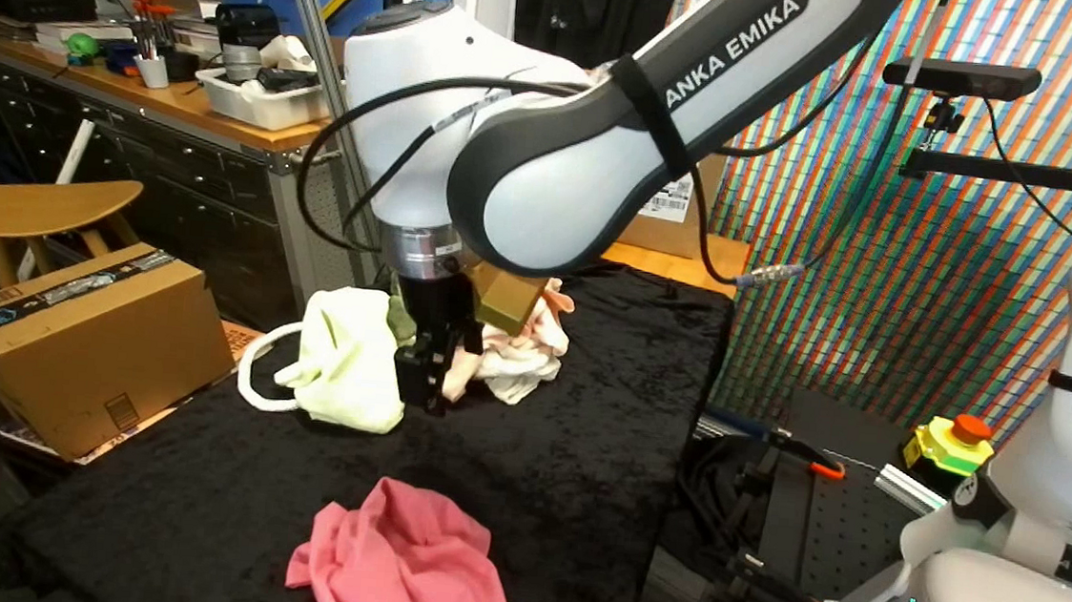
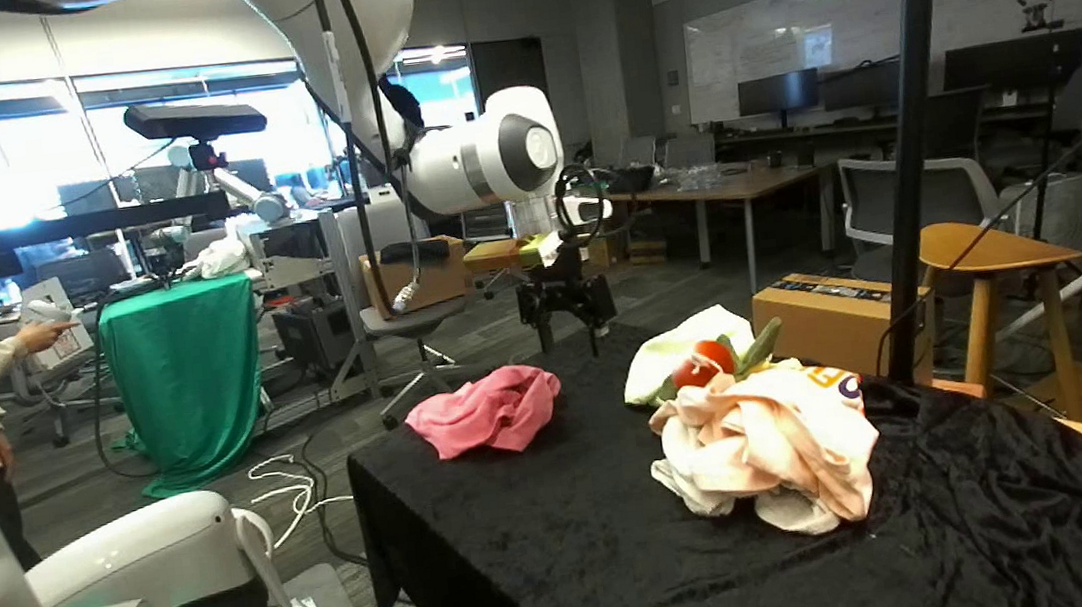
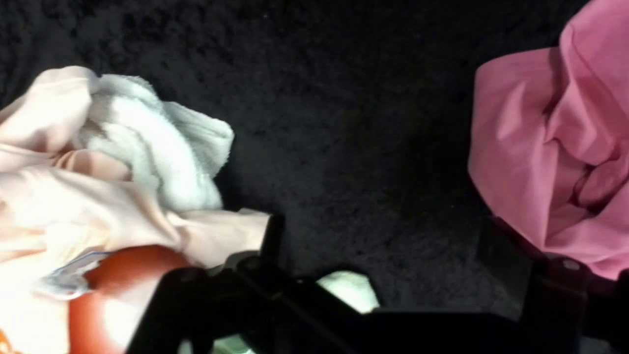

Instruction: Pile the t-shirts, towels, rope and radish together

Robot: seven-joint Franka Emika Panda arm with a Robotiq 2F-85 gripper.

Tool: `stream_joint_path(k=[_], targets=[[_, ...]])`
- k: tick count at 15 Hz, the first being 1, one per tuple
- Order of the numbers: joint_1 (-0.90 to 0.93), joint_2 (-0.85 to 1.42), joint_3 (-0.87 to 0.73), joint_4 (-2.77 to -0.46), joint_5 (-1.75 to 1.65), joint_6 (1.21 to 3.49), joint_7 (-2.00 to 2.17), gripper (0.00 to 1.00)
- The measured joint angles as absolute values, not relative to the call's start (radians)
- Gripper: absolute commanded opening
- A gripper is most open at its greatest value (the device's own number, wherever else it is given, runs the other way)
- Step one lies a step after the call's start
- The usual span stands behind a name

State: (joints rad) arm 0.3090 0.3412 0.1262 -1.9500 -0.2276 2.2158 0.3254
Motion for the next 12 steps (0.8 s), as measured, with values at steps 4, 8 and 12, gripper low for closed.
stream_joint_path(k=[4, 8, 12], targets=[[0.368, 0.389, 0.149, -1.954, -0.228, 2.244, 0.388, 1.00], [0.408, 0.427, 0.158, -1.951, -0.225, 2.279, 0.444, 1.00], [0.434, 0.461, 0.157, -1.944, -0.225, 2.341, 0.491, 1.00]])
